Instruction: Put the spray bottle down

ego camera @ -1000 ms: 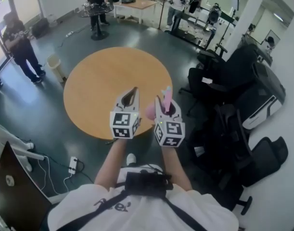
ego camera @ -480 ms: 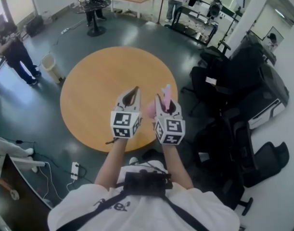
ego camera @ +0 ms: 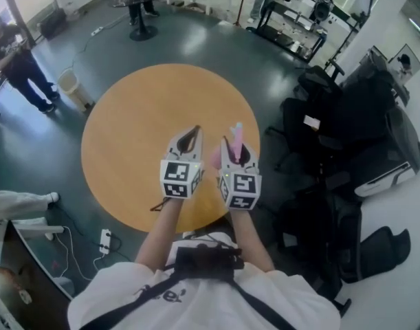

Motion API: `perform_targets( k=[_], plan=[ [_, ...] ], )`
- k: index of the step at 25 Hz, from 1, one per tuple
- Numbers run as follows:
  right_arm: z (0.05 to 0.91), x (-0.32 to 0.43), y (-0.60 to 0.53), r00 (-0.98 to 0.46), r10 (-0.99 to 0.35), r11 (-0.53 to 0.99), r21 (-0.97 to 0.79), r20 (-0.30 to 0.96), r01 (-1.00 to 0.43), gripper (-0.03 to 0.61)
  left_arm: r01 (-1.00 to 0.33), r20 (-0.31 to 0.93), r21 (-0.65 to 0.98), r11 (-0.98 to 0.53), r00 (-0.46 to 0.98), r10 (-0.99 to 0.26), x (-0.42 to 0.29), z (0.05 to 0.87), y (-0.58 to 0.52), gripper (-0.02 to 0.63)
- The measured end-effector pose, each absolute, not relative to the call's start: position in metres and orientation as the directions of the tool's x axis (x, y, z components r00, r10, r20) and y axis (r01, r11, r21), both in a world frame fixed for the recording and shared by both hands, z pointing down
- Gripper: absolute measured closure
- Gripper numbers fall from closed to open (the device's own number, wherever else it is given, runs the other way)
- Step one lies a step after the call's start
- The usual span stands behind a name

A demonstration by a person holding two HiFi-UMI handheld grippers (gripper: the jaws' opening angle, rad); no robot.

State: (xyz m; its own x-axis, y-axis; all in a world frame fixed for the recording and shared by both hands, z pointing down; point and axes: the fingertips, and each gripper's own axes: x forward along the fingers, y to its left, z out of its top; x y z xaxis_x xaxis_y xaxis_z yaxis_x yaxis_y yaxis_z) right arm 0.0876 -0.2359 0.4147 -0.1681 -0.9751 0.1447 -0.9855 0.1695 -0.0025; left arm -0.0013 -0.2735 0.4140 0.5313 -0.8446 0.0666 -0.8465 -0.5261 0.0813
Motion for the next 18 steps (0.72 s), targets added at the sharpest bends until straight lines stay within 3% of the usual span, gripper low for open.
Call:
perform_targets(
  k=[12, 18],
  plan=[
    [0.441, 0.101, -0.358, -0.253, -0.947, 0.24, -0.087, 0.195, -0.967, 0.431, -0.874, 0.204, 0.139, -0.466, 0.485, -0.85, 0.017, 0.462, -0.382, 0.601],
    [0.45, 0.106, -0.407, -0.27, -0.949, 0.262, -0.071, 0.161, -0.963, 0.431, -0.877, 0.231, 0.151, -0.456, 0.48, -0.847, 0.021, 0.482, -0.426, 0.601]
  ],
)
